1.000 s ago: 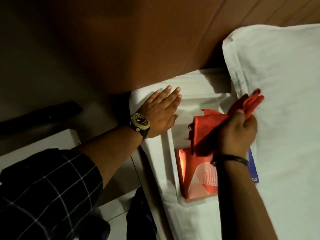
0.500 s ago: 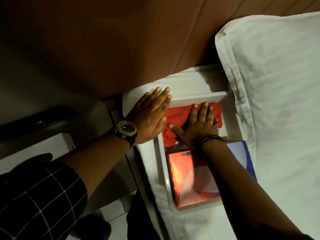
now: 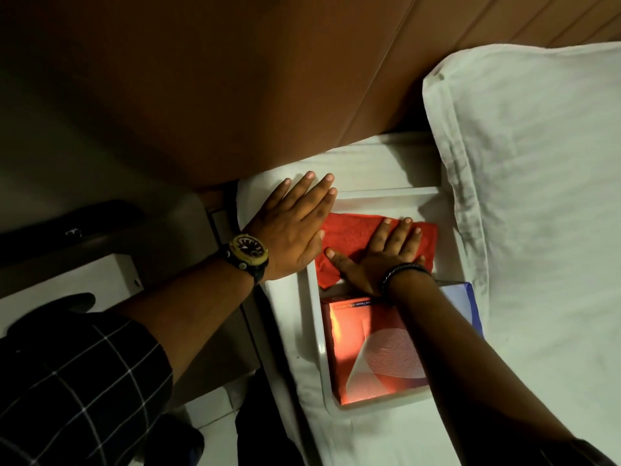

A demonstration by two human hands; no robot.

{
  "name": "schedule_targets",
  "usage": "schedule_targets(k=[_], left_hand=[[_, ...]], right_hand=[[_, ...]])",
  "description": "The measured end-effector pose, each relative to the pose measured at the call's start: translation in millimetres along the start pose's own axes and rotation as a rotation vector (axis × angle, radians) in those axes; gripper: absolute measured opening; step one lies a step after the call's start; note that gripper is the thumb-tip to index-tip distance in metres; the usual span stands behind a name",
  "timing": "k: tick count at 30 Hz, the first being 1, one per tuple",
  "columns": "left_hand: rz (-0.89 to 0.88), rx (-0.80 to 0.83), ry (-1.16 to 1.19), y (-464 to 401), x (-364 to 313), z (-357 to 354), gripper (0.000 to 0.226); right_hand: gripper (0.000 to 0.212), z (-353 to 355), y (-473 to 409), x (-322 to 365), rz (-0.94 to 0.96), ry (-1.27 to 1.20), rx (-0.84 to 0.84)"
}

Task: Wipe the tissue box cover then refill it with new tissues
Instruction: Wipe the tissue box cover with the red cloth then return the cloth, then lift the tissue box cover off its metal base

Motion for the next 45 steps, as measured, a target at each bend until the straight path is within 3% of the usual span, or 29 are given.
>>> schedule_targets(k=[5, 8, 10, 15, 17, 20, 24, 26, 29, 33, 38, 45], left_hand=[[-0.013, -0.039, -0.002, 1.9, 0.9, 2.8, 0.068], [0.080, -0.043, 0.039, 26.8, 12.7, 2.3, 0.080], [0.172, -0.051, 0.093, 63.2, 24.6, 3.4, 0.085], [0.533, -0.044, 0.237, 204.2, 73.6, 15.1, 0.082], [0.742, -0.013, 0.224, 267.2, 103.3, 21.9, 0.085], [1.055, -0.075, 0.201, 365.1, 150.5, 40.5, 0.073], [1.550, -0.139, 0.285, 470.2, 200.5, 47.0, 0.057], [1.660, -0.163, 0.342, 501.0, 219.6, 42.0, 0.048], [1.834, -0.152, 0.410, 531.0, 245.7, 26.8, 0.053], [1.884, -0.239, 0.543, 535.1, 265.7, 5.3, 0.049], [1.864, -0.401, 0.706, 524.8, 275.0, -9.5, 0.042], [1.866, -0.485, 0.837, 525.6, 283.3, -12.2, 0.035]], right_hand=[[0.133, 12.8, 2.5, 0.0, 0.074, -0.011, -0.090], [0.129, 32.8, 11.9, 3.5, 0.115, -0.093, -0.184], [0.122, 54.8, 23.5, 10.1, 0.142, -0.242, -0.336], [0.064, 97.5, 104.7, 66.7, 0.328, -0.705, -0.904], [0.046, 87.9, 145.4, 110.6, 0.496, -0.840, -0.977], [0.035, 32.5, 178.4, 186.3, 0.632, -0.967, -0.754], [0.032, -71.9, 173.3, 259.4, 0.382, -1.062, -0.249], [0.031, -112.3, 166.3, 284.0, 0.321, -1.037, -0.169], [0.028, -148.3, 148.2, 315.5, 0.337, -0.936, -0.165], [0.050, -185.6, 121.3, 345.3, 0.347, -0.771, -0.124], [0.059, -201.5, 115.6, 351.6, 0.137, -0.864, -0.095], [0.036, -204.9, 127.3, 353.2, -0.003, -0.981, -0.049]])
Point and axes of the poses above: each hand's wrist, its own y-axis away from the middle knuckle, its own z-axis out of the back of the hand, x = y × z, the point moved 7 cm from there along -y, towards the middle knuckle, and after that the axes turned 15 degrees about -x, right-handed, at the moved point
